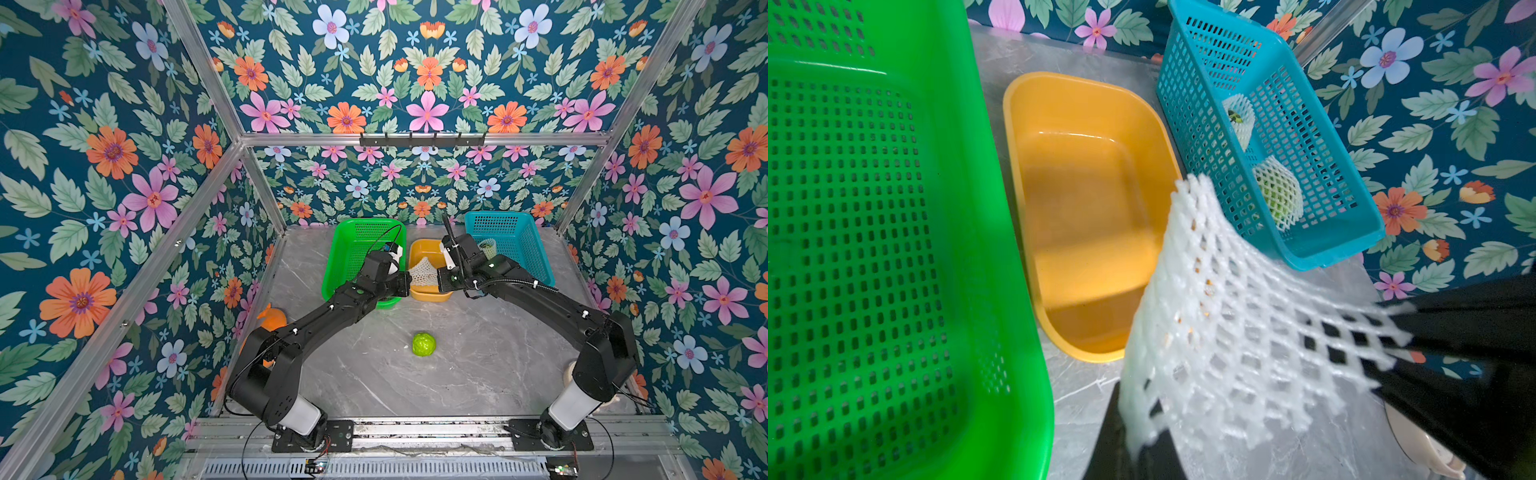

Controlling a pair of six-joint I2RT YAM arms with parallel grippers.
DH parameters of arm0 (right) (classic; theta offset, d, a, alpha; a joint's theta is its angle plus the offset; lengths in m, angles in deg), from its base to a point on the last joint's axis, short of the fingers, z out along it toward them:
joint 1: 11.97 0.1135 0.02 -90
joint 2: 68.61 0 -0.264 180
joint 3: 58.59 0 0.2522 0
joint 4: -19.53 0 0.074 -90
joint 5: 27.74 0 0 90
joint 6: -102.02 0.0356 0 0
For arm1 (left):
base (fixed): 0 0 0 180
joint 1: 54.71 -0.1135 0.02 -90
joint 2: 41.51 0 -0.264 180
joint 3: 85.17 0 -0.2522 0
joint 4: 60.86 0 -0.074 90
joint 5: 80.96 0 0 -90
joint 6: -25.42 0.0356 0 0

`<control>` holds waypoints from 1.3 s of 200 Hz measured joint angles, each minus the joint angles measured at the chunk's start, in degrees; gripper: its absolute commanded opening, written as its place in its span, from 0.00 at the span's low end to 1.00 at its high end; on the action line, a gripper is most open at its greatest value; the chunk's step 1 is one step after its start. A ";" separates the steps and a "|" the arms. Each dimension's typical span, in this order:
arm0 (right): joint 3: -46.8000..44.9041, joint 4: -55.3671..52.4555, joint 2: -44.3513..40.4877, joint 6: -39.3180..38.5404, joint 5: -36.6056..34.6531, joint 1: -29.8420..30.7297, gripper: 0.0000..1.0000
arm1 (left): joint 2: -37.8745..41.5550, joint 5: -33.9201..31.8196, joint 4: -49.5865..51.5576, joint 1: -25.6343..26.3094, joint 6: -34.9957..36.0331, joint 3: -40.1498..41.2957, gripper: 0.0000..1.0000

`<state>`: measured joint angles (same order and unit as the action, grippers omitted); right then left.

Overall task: Sleeve custard apples in foam nets
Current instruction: Open the foam net.

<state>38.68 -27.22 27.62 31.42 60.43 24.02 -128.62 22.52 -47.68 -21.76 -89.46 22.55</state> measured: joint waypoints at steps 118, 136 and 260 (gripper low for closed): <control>0.94 0.22 -1.16 1.20 16.00 -1.09 0.62 | 2.62 -3.80 -0.68 0.00 3.93 3.28 0.00; -0.09 0.52 -4.02 1.77 18.18 -2.97 0.62 | 3.52 -4.57 -1.22 0.00 5.62 4.37 0.00; -0.72 5.25 -2.10 10.36 27.54 -8.02 0.61 | 9.75 -12.87 -5.79 13.53 25.31 9.53 0.00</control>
<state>37.96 -21.98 25.52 41.78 87.97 16.00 -118.87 9.64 -53.47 -8.23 -64.15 32.07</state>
